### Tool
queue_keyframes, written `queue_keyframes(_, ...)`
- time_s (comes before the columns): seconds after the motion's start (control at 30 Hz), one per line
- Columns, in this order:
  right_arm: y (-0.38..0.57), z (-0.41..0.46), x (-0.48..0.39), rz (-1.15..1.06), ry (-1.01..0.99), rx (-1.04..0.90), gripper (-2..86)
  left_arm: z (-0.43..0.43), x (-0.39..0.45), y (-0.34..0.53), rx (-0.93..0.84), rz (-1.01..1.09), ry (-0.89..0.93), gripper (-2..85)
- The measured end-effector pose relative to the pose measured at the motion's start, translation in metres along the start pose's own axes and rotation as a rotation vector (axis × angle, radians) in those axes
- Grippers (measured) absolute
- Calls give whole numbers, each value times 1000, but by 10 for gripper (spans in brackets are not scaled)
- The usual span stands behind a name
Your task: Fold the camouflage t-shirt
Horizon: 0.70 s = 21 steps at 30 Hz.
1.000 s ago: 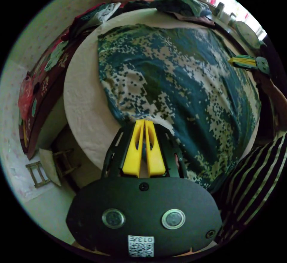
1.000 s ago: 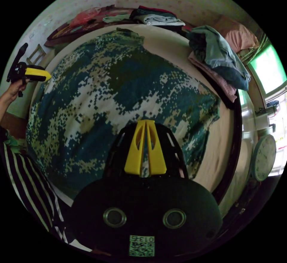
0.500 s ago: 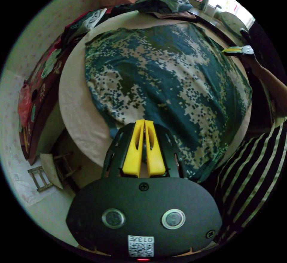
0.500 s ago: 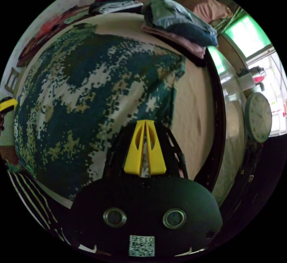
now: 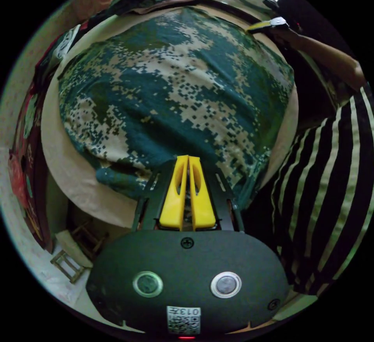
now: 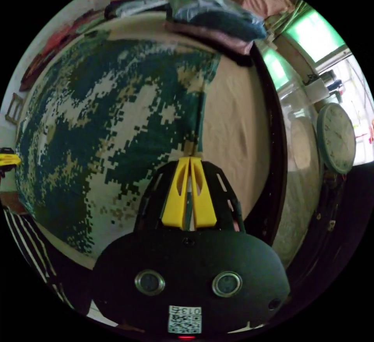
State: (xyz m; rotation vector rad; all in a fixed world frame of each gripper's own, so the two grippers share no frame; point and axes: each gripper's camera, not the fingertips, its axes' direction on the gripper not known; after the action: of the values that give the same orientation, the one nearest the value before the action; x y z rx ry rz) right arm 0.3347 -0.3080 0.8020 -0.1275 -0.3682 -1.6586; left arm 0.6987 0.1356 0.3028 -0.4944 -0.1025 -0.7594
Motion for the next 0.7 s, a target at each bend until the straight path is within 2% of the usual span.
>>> queue_keyframes(0.07, 6, 0, 14, 26, -22, -36, 5, 4, 1, 3, -14, 2, 28, 3)
queue_keyframes(0.2, 50, -26, 31, -42, -106, 70, 23, 6, 10, 11, -47, 108, 92, 24)
queue_keyframes(0.3, 89, -28, 33, -99, -146, 11, 64, 5, 19, 20, -79, 214, 131, 61)
queue_keyframes(0.43, 142, -19, 43, -18, -207, -82, 82, 9, 33, 35, -134, 310, 166, 91)
queue_keyframes(0.7, 162, 8, 54, 40, -255, -168, 71, 31, 41, 24, -172, 333, 117, 94)
